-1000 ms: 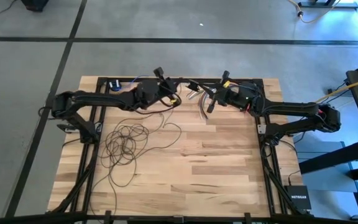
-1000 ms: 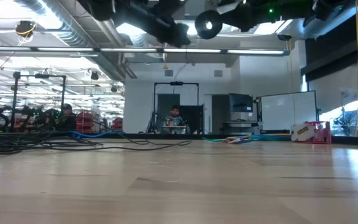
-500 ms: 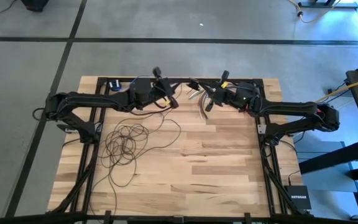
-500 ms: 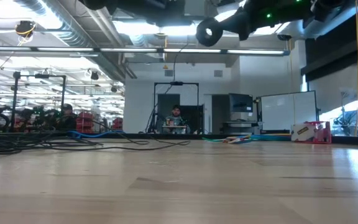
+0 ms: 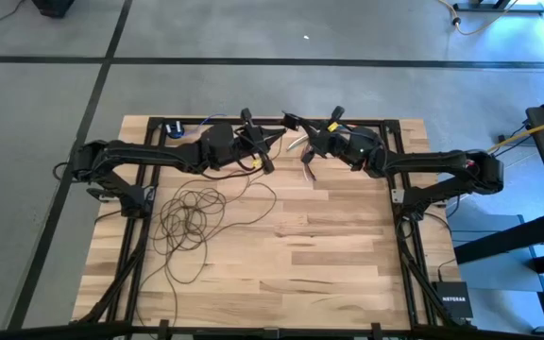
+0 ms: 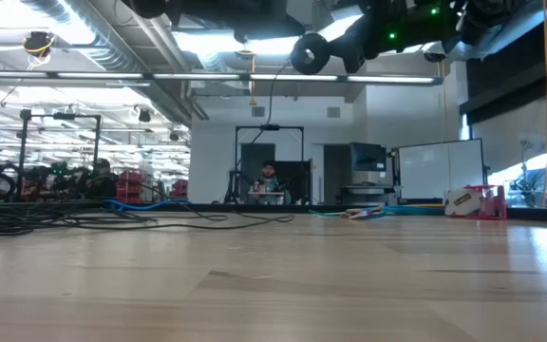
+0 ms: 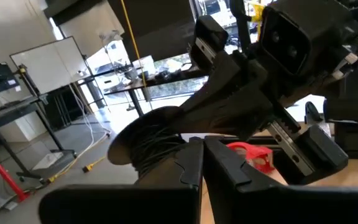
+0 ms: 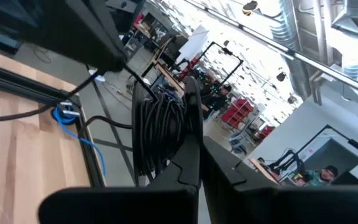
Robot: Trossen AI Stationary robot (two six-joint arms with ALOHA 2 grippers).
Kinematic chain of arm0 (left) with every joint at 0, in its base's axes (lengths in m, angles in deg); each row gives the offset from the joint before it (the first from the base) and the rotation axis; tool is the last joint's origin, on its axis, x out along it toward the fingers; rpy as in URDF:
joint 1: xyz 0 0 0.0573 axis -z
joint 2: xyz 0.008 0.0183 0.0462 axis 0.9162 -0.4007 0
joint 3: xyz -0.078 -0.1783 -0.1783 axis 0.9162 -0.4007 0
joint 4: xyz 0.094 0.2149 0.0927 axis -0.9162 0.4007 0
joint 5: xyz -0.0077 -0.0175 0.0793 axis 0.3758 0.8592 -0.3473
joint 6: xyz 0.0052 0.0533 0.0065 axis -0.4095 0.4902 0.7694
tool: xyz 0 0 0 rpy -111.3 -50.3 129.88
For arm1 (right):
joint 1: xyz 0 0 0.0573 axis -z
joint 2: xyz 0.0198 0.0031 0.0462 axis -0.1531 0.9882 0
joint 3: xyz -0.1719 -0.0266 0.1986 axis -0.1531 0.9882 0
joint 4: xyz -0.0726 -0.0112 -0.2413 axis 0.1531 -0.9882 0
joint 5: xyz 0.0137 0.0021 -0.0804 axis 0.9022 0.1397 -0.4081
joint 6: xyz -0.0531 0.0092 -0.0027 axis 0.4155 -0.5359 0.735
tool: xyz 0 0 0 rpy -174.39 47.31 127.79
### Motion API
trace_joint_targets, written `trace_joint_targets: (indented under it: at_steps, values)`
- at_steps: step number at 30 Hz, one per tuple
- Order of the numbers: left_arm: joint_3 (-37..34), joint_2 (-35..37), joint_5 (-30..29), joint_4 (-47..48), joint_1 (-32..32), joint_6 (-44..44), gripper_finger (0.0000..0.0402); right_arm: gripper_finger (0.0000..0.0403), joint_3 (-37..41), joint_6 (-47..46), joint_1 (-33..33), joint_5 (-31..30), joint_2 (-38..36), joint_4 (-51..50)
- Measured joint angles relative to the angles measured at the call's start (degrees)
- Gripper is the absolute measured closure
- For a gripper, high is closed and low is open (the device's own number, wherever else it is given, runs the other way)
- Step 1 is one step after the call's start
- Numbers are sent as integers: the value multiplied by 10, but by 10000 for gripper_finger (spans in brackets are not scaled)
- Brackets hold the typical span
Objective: Coiling cords
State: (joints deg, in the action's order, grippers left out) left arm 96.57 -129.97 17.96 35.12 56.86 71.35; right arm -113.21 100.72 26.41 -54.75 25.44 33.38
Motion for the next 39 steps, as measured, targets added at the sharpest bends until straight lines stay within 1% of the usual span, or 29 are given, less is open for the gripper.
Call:
trace_joint_targets:
  at_steps: [4, 7, 15, 20, 25, 27, 30, 32, 34, 35, 37, 39]
  values:
    - [1, -20, 2, -20, 1, -10, 393, 394, 0, -12, 0, 2, 1, 4]
    - [1, -39, 8, -57, 2, -19, 391, 394, 0, -14, 1, 0, 1, 8]
    - [1, -83, 15, -145, 4, -19, 398, 394, 0, -31, 1, 5, 1, 20]
    - [1, -87, 12, -139, 3, 12, 398, 394, 0, -33, 1, 9, 1, 22]
    - [1, -87, 32, -120, 5, 32, 393, 394, 0, -33, 1, 10, 1, 24]
    - [1, -87, 33, -107, 7, 45, 374, 394, 0, -33, 1, 10, 1, 24]
    - [0, -87, 32, -92, 12, 68, 328, 394, 0, -33, 0, 8, 1, 24]
    - [0, -84, 31, -92, 21, 99, 295, 394, 0, -33, 0, 2, 1, 22]
    - [0, -74, 13, -83, 39, 137, 268, 394, 0, -30, 0, -1, 1, 21]
    - [0, -66, -3, -78, 50, 156, 257, 394, 0, -30, 0, -2, 1, 21]
    - [1, -51, -55, -62, 77, 202, 242, 394, 0, -30, 0, -2, 1, 20]
    - [1, -35, -134, -51, 105, 251, 234, 394, 0, -29, 0, -2, 1, 20]
